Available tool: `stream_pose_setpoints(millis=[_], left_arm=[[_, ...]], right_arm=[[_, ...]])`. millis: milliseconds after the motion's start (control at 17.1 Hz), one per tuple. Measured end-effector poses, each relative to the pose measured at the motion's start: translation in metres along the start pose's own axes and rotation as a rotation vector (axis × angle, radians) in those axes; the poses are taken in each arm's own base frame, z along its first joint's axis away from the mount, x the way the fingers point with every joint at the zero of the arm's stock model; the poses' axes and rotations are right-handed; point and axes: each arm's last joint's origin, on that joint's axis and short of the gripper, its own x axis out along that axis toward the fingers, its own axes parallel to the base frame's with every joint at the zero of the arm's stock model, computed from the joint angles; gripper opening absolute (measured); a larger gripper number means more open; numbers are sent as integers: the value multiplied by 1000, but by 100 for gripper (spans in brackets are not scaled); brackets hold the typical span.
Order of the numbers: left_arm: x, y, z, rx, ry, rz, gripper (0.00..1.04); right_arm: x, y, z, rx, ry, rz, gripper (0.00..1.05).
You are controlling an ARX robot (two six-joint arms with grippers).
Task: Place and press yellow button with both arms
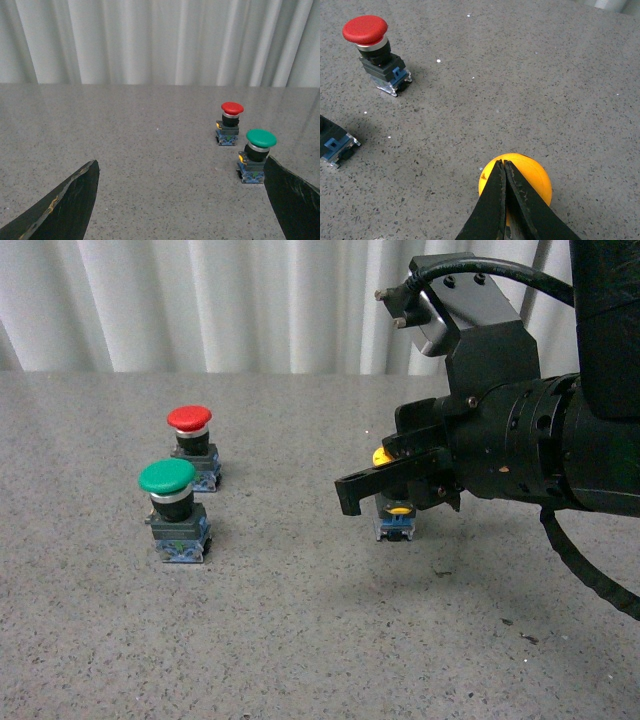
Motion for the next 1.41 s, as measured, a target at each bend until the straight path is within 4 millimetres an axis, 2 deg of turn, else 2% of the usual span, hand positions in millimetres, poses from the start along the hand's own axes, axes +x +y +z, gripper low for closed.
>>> stream_pose_setpoints(millis=[293, 527, 645, 703, 820, 879, 996, 1172, 1289, 1348, 1406], left_arm=[[0, 0, 0, 0, 0, 0, 98], [0, 0, 0, 0, 0, 0, 98], [0, 0, 0, 0, 0, 0, 98], [0, 0, 0, 0, 0, 0, 98], [0, 0, 0, 0, 0, 0, 98], [0, 0, 0, 0, 0, 0, 98], [0, 0, 0, 0, 0, 0, 98], [0, 0, 0, 0, 0, 0, 98], [0, 0, 0, 0, 0, 0, 98], [0, 0, 0, 0, 0, 0, 98], [0, 0, 0, 0, 0, 0, 98]], right_arm=[[0, 0, 1, -2, 11, -8, 2], [-10, 5, 11, 21, -50, 12, 2], [-23, 10, 29, 60, -168, 38, 2], [-38, 14, 47, 93, -280, 71, 2], [-62, 19, 66, 165, -395, 128, 2], [-73, 21, 66, 210, -413, 163, 2], [-90, 21, 53, 287, -401, 181, 2], [-132, 10, 39, 340, -444, 180, 2], [-139, 7, 36, 349, -451, 175, 2], [-148, 2, 31, 359, -463, 164, 2], [-158, 0, 23, 345, -470, 5, 2]])
